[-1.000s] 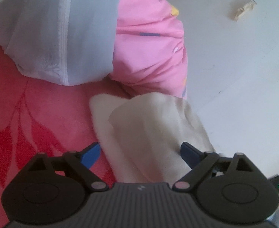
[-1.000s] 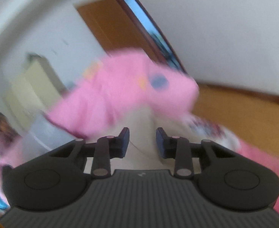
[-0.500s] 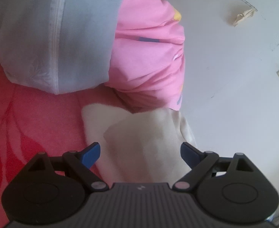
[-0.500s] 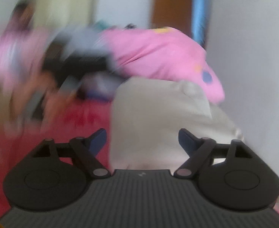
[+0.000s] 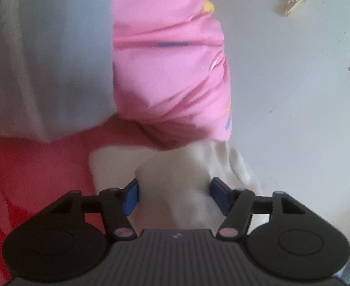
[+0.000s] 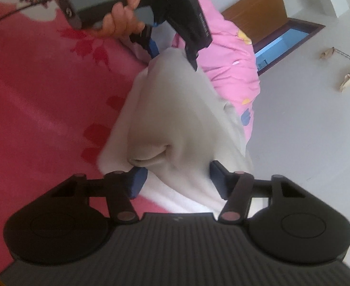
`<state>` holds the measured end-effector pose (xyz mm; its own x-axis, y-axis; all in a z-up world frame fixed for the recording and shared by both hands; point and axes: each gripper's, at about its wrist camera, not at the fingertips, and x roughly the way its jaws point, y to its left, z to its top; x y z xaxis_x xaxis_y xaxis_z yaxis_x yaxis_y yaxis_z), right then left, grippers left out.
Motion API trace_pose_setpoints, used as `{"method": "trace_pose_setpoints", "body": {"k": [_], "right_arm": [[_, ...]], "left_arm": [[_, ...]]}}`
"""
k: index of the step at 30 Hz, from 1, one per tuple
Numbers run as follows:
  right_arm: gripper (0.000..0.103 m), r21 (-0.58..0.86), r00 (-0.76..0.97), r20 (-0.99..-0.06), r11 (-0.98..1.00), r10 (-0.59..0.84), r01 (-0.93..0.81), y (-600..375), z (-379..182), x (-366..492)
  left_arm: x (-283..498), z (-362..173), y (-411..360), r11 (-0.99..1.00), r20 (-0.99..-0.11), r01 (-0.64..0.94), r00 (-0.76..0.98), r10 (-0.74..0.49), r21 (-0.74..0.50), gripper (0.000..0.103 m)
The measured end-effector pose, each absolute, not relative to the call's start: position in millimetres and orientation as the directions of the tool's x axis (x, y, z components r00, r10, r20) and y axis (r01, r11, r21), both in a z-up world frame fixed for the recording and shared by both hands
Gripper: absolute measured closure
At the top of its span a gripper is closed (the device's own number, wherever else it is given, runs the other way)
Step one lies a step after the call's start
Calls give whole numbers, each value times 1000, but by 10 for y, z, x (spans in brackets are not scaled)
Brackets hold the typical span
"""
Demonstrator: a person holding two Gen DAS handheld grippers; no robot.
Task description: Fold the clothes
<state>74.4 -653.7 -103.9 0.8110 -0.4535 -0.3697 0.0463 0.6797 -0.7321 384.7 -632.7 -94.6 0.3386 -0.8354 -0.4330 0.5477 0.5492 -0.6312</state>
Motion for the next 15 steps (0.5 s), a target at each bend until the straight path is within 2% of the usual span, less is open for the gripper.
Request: {"method": "trace_pose_setpoints", "body": {"k": [5, 10, 15], "right_arm": [[51, -722, 823, -364, 690, -436, 47, -6556, -971, 871], [51, -723, 816, -377, 690, -439, 37, -6529, -1075, 924], [49, -710, 813, -379, 702, -443, 51, -6500, -1000, 852]], "left_arm": [[3949, -977, -6373, 563, -437, 507, 355, -827, -653, 43], [3959, -1102, -6355, 580, -452, 496, 364, -814, -646, 32], [3854, -970, -6260, 615, -457, 518, 411, -789, -595, 27]]}}
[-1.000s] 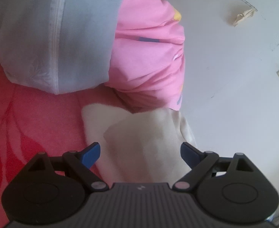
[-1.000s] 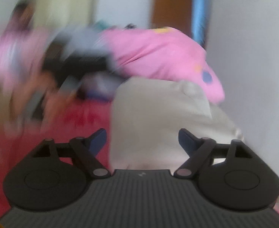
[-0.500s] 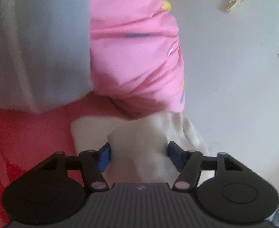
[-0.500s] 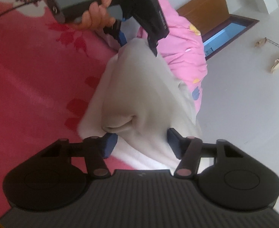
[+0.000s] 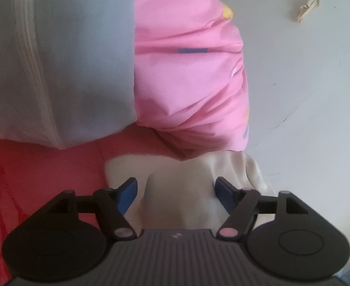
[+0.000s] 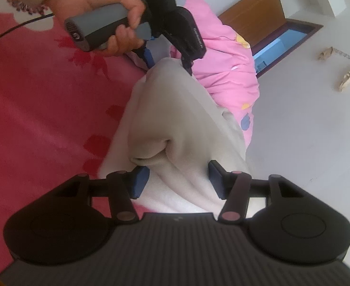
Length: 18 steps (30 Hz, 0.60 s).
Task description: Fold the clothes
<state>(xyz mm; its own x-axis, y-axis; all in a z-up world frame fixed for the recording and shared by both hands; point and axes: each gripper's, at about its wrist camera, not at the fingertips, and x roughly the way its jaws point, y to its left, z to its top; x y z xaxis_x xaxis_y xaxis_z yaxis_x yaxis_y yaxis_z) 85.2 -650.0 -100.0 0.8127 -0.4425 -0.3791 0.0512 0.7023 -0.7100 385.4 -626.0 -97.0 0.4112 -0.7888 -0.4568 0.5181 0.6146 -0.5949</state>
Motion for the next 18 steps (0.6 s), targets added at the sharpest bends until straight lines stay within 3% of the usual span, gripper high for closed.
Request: {"method": "trace_pose_setpoints", "body": {"k": [4, 9, 11, 13, 15, 18], "right_arm": [[49, -592, 842, -404, 804, -359, 59, -6580, -685, 573], [49, -65, 939, -293, 984, -178, 166, -7237, 173, 145], [57, 75, 945, -287, 980, -155, 184, -7513, 266, 214], [71, 147, 934, -330, 971, -134, 191, -7703, 169, 408], [79, 190, 915, -381, 958, -131, 216, -7875, -34, 614], [83, 256, 879, -443, 914, -179, 315, -8207, -421, 796]], "left_arm": [[3646, -723, -6202, 655, -443, 574, 482, -756, -493, 26], [3199, -468, -6419, 653, -431, 716, 523, -735, -246, 23], [3036, -476, -6545, 639, -442, 751, 522, -729, -167, 23], [2889, -507, -6665, 618, -453, 781, 519, -725, -94, 23], [2784, -584, -6747, 606, -461, 795, 528, -713, -27, 23], [2667, -686, -6821, 592, -454, 803, 553, -698, 69, 21]]}}
